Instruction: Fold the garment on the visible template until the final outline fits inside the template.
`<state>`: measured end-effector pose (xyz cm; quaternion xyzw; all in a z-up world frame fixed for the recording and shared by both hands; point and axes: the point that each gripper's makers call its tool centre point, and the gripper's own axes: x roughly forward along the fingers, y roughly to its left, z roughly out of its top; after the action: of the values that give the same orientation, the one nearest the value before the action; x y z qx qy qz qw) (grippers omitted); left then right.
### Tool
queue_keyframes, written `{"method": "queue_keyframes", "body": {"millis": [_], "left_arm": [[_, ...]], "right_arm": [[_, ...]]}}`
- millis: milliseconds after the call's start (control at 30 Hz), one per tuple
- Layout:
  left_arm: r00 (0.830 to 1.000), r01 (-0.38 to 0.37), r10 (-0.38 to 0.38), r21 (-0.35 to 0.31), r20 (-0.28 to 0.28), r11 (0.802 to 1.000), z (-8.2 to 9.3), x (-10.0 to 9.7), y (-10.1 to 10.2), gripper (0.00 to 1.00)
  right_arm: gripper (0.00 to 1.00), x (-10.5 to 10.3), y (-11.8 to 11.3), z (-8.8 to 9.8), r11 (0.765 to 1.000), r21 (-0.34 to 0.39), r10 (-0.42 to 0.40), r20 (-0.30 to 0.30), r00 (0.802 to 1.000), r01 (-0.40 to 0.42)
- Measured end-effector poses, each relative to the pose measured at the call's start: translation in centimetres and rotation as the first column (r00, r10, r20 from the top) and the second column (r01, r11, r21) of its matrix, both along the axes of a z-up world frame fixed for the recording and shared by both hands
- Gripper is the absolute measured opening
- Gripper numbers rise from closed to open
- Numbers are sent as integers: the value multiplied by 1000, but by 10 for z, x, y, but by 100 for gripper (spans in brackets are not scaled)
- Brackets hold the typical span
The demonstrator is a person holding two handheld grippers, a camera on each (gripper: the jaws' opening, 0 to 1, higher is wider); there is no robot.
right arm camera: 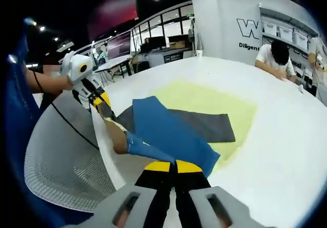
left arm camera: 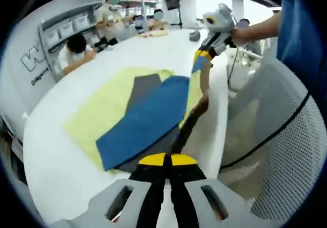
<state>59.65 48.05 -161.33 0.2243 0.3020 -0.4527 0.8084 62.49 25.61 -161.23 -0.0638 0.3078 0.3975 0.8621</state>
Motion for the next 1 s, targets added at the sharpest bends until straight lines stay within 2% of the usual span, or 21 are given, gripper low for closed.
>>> {"method": "queue_keyframes", "body": {"millis": [33, 67, 167, 333, 533, 600, 833, 1000], "left_arm": [[1000, -4, 4, -2, 1, 1000, 1, 2, 0, 0], [1000, -23, 23, -8, 9, 1000, 6, 13, 2, 0], [999, -52, 52, -35, -2, 998, 10, 29, 3, 0], [997, -81, 81, -41, 1, 996, 10, 64, 9, 0], [994, -107, 107, -59, 0, 993, 11, 99, 15, 0], [993, -116, 117, -66, 1, 991, 12, 113, 16, 0], [991, -135, 136, -79, 2, 988, 16, 157, 19, 0], [990, -143, 143, -86, -4, 986, 16, 178, 19, 0]], "right_arm": [[0, 1, 0, 0, 1000, 2, -2, 0, 1000, 2], [0, 16, -1, 4, 999, 17, -27, -2, 1000, 27], [0, 30, 1, 6, 999, 27, -45, -6, 999, 45], [0, 63, 3, 9, 993, 56, -103, -7, 995, 103], [0, 91, 6, 14, 984, 88, -152, -14, 988, 153], [0, 106, 5, 15, 979, 105, -172, -20, 985, 173], [0, 140, 10, 19, 968, 142, -204, -34, 978, 207], [0, 165, 10, 21, 961, 162, -222, -34, 975, 224]]}}
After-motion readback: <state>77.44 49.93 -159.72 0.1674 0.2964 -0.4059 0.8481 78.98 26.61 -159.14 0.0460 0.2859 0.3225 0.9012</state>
